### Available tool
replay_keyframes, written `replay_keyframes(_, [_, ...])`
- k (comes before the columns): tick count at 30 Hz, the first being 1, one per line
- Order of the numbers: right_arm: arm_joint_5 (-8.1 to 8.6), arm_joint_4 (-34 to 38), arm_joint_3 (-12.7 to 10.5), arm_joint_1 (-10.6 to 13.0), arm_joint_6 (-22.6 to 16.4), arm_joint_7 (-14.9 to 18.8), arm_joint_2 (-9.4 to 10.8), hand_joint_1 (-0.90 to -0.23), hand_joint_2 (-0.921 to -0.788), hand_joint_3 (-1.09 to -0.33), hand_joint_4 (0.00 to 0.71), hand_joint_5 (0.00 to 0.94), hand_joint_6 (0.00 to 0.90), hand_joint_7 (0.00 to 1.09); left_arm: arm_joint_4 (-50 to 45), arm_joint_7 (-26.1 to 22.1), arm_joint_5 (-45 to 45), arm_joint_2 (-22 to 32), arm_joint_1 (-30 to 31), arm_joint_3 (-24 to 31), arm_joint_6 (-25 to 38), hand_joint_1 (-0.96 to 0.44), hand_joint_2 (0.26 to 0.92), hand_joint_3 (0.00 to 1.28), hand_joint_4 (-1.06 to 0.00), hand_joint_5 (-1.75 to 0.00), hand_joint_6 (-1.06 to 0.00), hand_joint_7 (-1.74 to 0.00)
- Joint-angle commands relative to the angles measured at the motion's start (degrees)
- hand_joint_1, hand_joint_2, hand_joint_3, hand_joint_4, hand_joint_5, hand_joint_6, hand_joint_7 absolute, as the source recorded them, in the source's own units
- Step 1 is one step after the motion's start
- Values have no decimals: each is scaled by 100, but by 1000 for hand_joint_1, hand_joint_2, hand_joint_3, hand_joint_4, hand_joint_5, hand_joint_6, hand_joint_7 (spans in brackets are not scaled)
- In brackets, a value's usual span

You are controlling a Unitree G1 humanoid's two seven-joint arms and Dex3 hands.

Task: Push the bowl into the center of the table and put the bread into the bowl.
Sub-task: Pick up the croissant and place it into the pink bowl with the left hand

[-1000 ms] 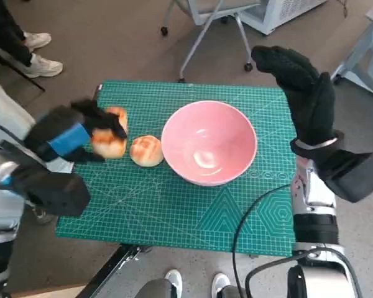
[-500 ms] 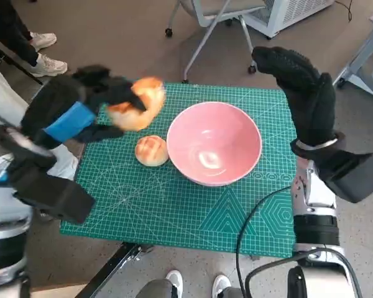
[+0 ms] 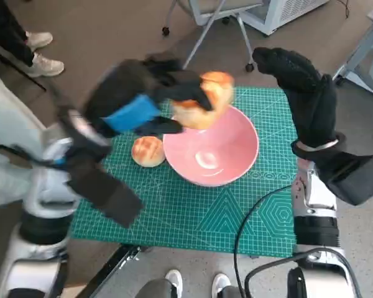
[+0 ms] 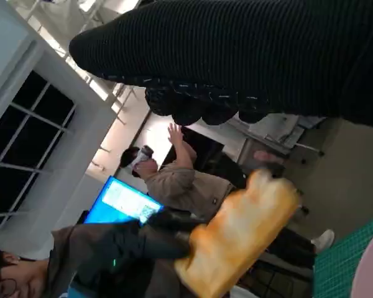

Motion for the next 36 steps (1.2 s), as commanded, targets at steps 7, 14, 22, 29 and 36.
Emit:
replay_keyframes(7, [-22, -68, -95, 269, 23, -87, -84, -663, -921, -719, 160, 3, 2, 512, 1849, 240, 637, -478, -622, -677, -545, 1, 903, 4, -839, -989, -699, -1092])
replay_keyframes(14, [-50, -119, -150, 346, -31, -158, -122, -656, -921, -709, 165, 5, 8, 512, 2738, 270, 824, -690, -792, -913, -604, 2, 910, 6, -821, -1045, -686, -1071])
replay_keyframes(22, [-78, -141, -184, 406, -61, -244, -124, -643, -921, -706, 173, 7, 26, 506, 3390, 308, 999, -765, -841, -1060, -598, 2, 919, 12, -792, -1085, -662, -1090])
replay_keyframes(29, [-96, -160, -177, 434, -50, -317, -114, -642, -921, -704, 175, 6, 35, 498, 3591, 326, 1055, -797, -786, -1086, -488, 2, 920, 34, -764, -1109, -634, -1126])
replay_keyframes(36, [-78, -133, -163, 427, -25, -312, -117, -643, -921, -703, 176, 5, 41, 489, 3602, 193, 993, -832, -679, -1055, -211, 2, 921, 84, -710, -1168, -574, -1185])
